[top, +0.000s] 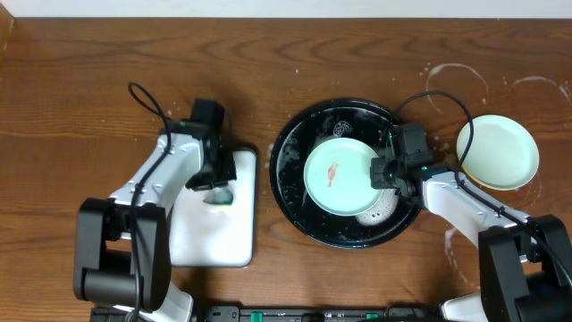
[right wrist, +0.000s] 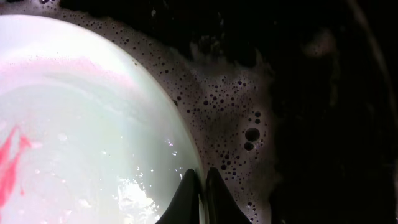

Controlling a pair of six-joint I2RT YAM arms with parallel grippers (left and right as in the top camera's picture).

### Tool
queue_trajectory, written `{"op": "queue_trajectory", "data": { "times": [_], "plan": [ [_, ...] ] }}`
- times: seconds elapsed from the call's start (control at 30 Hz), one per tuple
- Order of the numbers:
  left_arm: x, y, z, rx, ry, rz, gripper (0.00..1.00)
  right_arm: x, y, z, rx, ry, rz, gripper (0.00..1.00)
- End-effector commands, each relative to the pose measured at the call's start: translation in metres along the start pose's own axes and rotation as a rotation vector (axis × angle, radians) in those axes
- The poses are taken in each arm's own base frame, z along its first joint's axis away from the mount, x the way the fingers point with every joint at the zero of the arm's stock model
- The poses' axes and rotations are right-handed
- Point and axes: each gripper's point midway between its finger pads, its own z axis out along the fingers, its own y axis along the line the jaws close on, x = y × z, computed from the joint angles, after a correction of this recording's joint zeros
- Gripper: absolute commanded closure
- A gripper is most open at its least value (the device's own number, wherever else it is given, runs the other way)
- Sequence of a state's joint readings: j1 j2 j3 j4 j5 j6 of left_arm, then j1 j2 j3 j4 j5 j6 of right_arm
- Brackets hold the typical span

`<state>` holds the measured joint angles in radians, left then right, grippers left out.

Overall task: Clean dirty plates on tray and stack at the side
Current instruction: 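Dip the sponge in the soap foam with the left gripper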

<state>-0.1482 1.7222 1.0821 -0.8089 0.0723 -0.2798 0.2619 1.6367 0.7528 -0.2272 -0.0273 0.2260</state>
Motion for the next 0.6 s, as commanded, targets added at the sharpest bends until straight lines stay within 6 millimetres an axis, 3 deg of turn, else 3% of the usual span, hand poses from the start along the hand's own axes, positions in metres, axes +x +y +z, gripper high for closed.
{"op": "queue_trajectory", "data": {
  "times": [0.0, 0.33, 0.43, 0.57],
  "plan": [
    [-0.014, -0.002, -0.036, -0.004, -0.015, 0.005, 0.92, 0.012, -0.015, 0.005, 0.06, 0.036, 0.009, 0.99],
    [-0.009, -0.004, -0.04, 0.011, 0.005, 0.001, 0.92, 0.011, -0.015, 0.005, 0.06, 0.033, 0.009, 0.99],
    [-0.007, -0.02, -0.045, 0.099, 0.025, 0.005, 0.92, 0.011, -0.015, 0.005, 0.059, 0.033, 0.009, 0.99],
    [-0.012, -0.045, -0.071, 0.156, 0.005, 0.061, 0.93, 0.011, -0.015, 0.005, 0.059, 0.032, 0.009, 0.99]
  ]
}}
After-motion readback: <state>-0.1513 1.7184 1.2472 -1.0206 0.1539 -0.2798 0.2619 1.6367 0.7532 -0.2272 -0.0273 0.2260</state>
